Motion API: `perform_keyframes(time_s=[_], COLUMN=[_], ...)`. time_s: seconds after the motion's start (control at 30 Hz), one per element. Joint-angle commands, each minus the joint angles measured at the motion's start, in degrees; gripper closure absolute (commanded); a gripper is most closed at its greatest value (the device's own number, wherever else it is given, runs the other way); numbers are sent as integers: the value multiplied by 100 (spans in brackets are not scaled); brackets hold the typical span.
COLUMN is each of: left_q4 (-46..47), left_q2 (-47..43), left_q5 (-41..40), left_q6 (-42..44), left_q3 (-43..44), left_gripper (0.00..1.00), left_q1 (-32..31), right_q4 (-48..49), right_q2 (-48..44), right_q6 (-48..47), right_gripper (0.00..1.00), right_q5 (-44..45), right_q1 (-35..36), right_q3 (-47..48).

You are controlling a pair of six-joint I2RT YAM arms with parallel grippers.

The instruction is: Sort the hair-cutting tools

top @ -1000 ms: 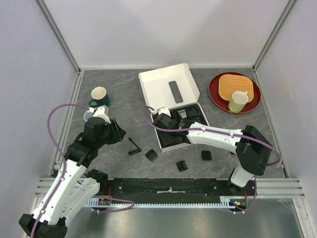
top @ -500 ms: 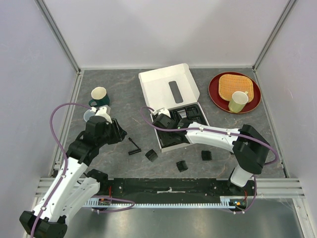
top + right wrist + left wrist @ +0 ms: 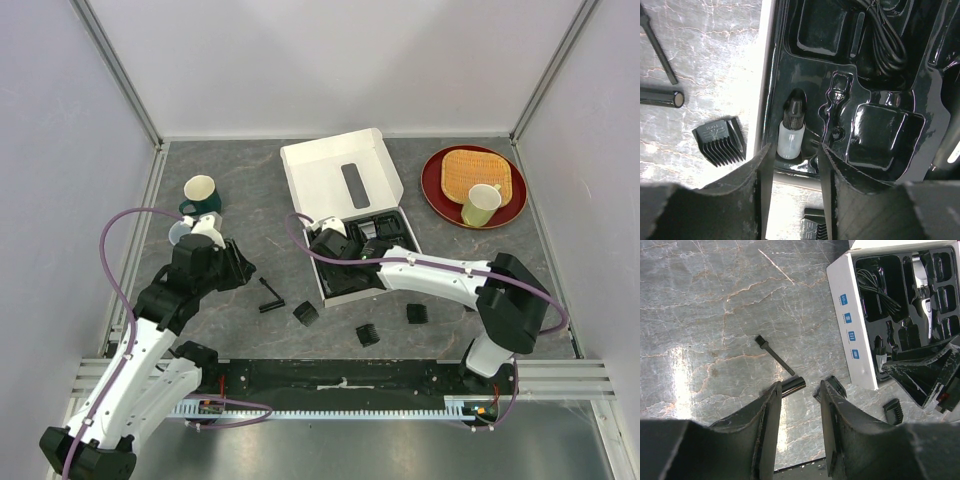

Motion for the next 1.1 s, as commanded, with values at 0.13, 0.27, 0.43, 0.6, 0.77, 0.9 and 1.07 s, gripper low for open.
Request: perform_keyframes(time_s=[0.13, 0.27, 0.43, 0.6, 0.77, 0.9, 1.07], left_q4=[207, 207, 216, 216, 207, 216, 216], left_q2=[21, 39, 39, 66, 74, 74, 74], left_q5=[91, 100, 118, 144, 153, 162, 162], left_q6=[220, 212, 220, 229, 220, 220, 220], left_q3=[16, 24, 16, 16, 7, 7, 7], left_gripper=[57, 57, 57, 57, 57, 57, 57], left_q1=[28, 45, 63, 63, 72, 72, 72], right_q4=[119, 198, 304, 330, 330, 304, 208], right_q2=[-292, -125, 139, 245, 306, 411, 517], right_q6=[-130, -156, -147, -156, -147, -139, -121], right_gripper=[62, 67, 74, 75, 75, 75, 75], right_q5=[-89, -230, -353, -397, -379, -362, -371], right_q1=[-155, -199, -243, -243, -243, -252, -243], right_q3=[194, 203, 229, 247, 229, 238, 300])
